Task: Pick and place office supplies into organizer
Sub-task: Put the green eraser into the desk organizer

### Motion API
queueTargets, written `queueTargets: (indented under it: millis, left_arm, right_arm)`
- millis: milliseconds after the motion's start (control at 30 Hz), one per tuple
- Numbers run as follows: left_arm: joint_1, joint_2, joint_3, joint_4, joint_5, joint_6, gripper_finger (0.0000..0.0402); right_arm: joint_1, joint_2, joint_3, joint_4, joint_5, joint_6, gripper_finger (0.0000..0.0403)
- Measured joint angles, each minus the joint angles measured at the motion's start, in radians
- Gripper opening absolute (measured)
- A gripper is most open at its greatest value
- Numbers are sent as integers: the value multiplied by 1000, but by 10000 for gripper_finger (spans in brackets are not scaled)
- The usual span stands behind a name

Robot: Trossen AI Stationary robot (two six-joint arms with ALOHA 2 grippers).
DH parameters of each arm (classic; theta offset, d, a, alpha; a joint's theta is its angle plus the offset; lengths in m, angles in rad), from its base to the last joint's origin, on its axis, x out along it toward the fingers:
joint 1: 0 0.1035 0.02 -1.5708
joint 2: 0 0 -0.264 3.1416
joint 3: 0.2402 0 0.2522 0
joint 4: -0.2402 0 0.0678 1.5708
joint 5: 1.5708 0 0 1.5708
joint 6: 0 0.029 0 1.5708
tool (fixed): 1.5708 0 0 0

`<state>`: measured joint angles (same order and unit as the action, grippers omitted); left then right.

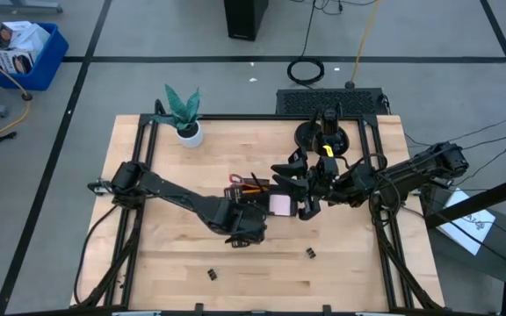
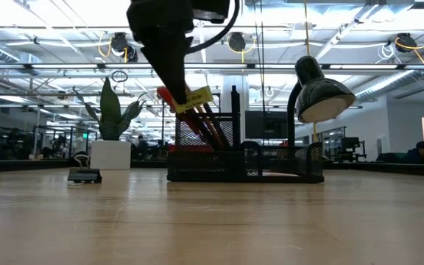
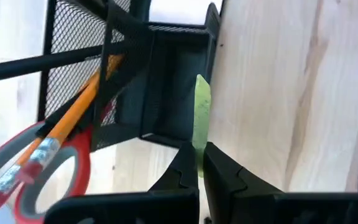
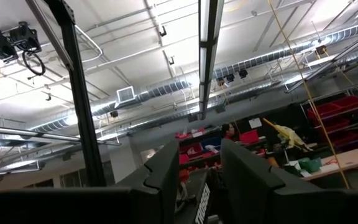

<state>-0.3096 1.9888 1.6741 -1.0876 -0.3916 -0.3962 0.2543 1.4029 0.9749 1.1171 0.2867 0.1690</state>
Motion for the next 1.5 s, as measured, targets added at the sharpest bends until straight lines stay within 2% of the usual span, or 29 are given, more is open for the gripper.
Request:
queueTargets:
  millis: [200, 433, 600, 833, 1100, 1233, 1500]
  left_arm:
    - [-44, 0, -1, -4, -57, -18, 0]
    - [-93, 32, 0, 49, -69, 2, 0]
    - [-80, 90, -1, 50, -75, 3, 0]
    - [-58, 103, 3, 38, -154, -25, 0]
    - [-32, 112, 11, -1, -180, 124, 0]
    - [-24, 112, 11, -21, -142, 159, 0]
    - [-15, 116, 11, -4, -132, 238, 0]
  right_arm:
    - [3, -11, 0, 11, -3, -1, 109]
    - [4, -11, 0, 8, -4, 2, 109]
    - [10, -11, 0, 5, -4, 0, 109]
    - [10, -11, 0, -17, -4, 2, 109]
    - [10, -11, 0, -22, -4, 1, 109]
    - [10, -11, 0, -27, -4, -1, 109]
    - [10, -11, 0, -30, -4, -1, 109]
